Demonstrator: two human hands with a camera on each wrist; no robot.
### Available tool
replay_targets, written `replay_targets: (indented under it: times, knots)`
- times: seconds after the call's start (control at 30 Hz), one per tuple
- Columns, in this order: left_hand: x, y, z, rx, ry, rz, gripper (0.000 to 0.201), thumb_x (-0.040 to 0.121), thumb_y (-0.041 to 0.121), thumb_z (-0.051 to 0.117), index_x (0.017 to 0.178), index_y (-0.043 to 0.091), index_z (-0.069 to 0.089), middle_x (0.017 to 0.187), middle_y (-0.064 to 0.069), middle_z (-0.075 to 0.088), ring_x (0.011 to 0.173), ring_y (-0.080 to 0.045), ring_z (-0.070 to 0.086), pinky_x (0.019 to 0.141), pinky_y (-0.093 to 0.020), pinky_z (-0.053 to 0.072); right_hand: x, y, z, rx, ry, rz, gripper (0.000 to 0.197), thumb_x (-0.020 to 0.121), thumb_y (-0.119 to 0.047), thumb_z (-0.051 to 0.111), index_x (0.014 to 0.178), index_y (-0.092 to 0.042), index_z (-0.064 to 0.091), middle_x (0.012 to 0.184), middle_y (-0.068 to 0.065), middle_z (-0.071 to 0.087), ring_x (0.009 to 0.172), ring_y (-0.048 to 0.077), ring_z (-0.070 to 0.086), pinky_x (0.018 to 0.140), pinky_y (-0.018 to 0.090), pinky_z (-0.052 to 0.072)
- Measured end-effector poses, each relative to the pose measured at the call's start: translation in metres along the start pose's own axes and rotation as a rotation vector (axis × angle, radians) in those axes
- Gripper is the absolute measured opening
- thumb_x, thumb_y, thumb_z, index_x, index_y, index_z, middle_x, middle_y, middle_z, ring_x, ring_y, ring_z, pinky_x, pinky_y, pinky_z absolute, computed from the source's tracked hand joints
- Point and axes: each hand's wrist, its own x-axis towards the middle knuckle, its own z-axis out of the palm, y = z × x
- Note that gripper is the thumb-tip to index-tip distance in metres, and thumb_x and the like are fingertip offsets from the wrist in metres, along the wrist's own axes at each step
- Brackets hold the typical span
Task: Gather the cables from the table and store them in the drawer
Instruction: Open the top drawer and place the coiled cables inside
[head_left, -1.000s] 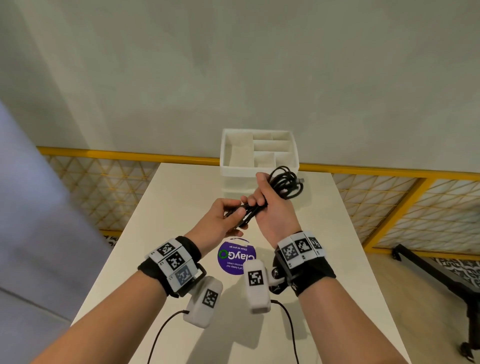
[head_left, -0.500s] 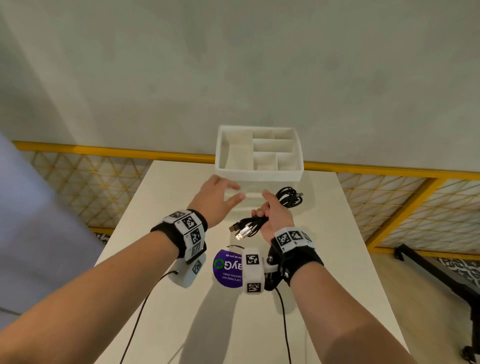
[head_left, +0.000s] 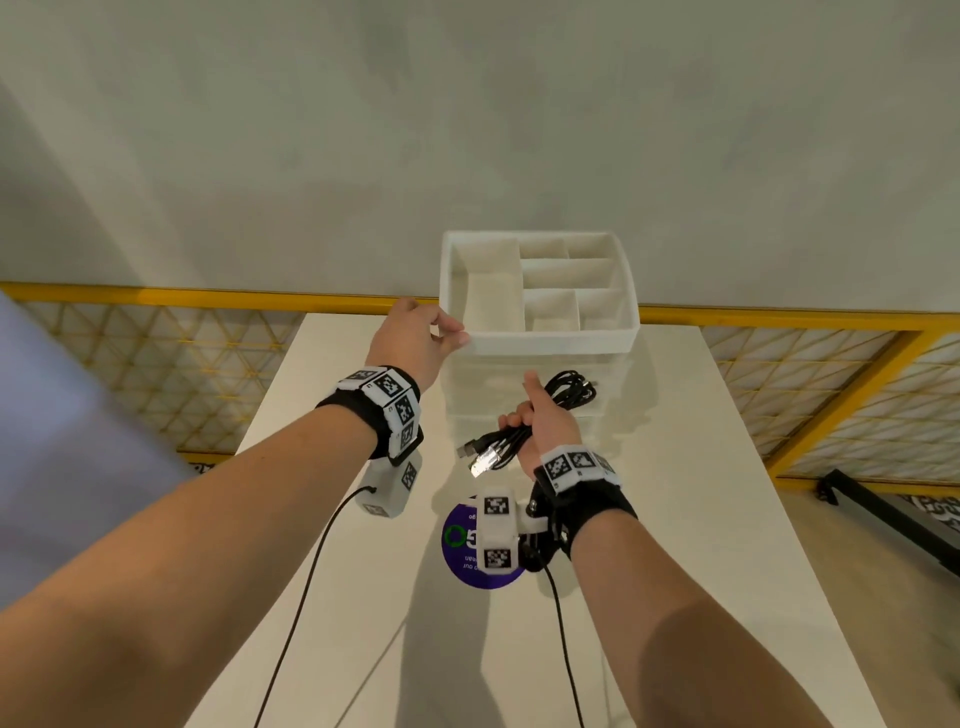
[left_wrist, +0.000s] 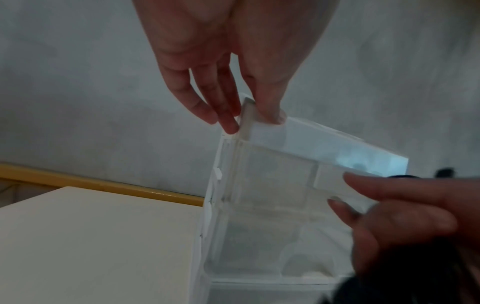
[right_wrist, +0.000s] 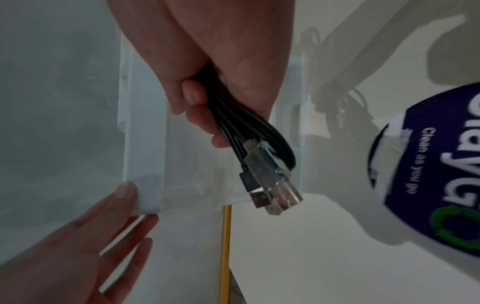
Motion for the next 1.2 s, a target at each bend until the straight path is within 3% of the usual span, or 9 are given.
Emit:
replay_targets:
  times: [0.2,0.3,0.4,0.47,0.53,0.7,0.8,1.0,1.2]
  knots:
    - [0.003,-0.001,-0.001,0.018,0.007,0.006,0.02,0.08,0.041,0.068,0.089,0.024,0.07,0.103,0.004,0.048,0.085,-0.016,0.055,0.078,-0.024,0.036,-0.044,0.037,-0.044,0.02,-0.046,-0.031,0.019,0.088,-0.024,0.066,0.073,-0.015,0.058,0.041,-0.005,0.033,0.038,0.011,0.039,0.061,0.031,0.045]
    - [0.002,0.002,-0.004,0.008,0.003,0.01,0.021,0.079,0.039,0.07,0.091,0.022,0.071,0.101,0.004,0.048,0.087,-0.013,0.047,0.077,-0.024,0.034,-0.061,0.049,-0.062,-0.049,-0.066,-0.051,0.01,0.09,-0.024,0.063,0.088,-0.015,0.063,0.043,-0.004,0.033,0.039,0.011,0.039,0.064,0.031,0.045]
    - [0.001,0.004,-0.007,0.021,-0.006,0.009,0.021,0.078,0.039,0.071,0.092,0.022,0.072,0.1,0.004,0.048,0.085,-0.014,0.048,0.076,-0.024,0.034,-0.074,0.045,-0.07,-0.199,-0.054,-0.074,0.019,0.088,-0.03,0.065,0.097,-0.013,0.064,0.043,-0.005,0.035,0.042,0.011,0.041,0.062,0.03,0.043]
    - [0.0,0.006,-0.008,0.025,-0.012,0.003,0.022,0.078,0.039,0.071,0.093,0.022,0.072,0.1,0.003,0.048,0.086,-0.015,0.049,0.076,-0.024,0.034,-0.086,0.029,-0.065,-0.343,-0.037,-0.127,0.025,0.088,-0.035,0.064,0.089,-0.01,0.061,0.042,-0.005,0.039,0.044,0.012,0.043,0.062,0.032,0.046]
    - [-0.001,0.008,-0.009,0.02,-0.018,-0.005,0.022,0.078,0.039,0.071,0.093,0.023,0.073,0.101,0.002,0.05,0.091,-0.017,0.053,0.078,-0.024,0.035,-0.102,0.003,-0.049,-0.501,-0.028,-0.249,0.031,0.087,-0.042,0.062,0.078,-0.012,0.061,0.042,-0.006,0.043,0.046,0.013,0.045,0.062,0.032,0.048]
    - [-0.003,0.011,-0.014,0.012,-0.024,-0.015,0.022,0.079,0.035,0.071,0.095,0.02,0.073,0.117,-0.006,0.057,0.111,-0.023,0.054,0.082,-0.024,0.033,-0.115,-0.067,0.012,-0.872,-0.091,-0.753,0.026,0.086,-0.046,0.062,0.077,-0.021,0.061,0.061,-0.012,0.058,0.054,0.001,0.054,0.049,0.006,0.044]
    - [-0.002,0.013,-0.016,0.028,-0.034,-0.027,0.022,0.078,0.036,0.071,0.094,0.021,0.073,0.102,0.0,0.055,0.096,-0.021,0.054,0.077,-0.025,0.034,-0.084,-0.076,0.034,-1.365,-0.21,-0.955,0.019,0.091,-0.036,0.06,0.099,-0.019,0.065,0.081,-0.005,0.065,0.071,0.011,0.057,0.062,0.018,0.044]
    - [0.0,0.013,-0.018,-0.001,-0.051,0.005,0.022,0.08,0.032,0.072,0.097,0.018,0.074,0.094,0.005,0.051,0.089,-0.009,0.046,0.079,-0.023,0.034,-0.017,-0.047,0.031,-2.138,-0.42,-0.629,0.034,0.087,-0.049,0.058,0.092,-0.017,0.05,0.086,0.001,0.057,0.09,0.027,0.062,0.072,0.03,0.04]
    - [0.004,0.009,-0.016,0.009,-0.05,-0.006,0.02,0.078,0.035,0.072,0.093,0.022,0.074,0.1,0.004,0.051,0.091,-0.01,0.047,0.079,-0.025,0.035,0.008,-0.027,0.029,-2.069,-0.381,-0.293,0.083,0.069,-0.071,0.061,0.128,-0.016,0.041,0.118,0.002,0.059,0.107,0.026,0.058,0.083,0.035,0.041]
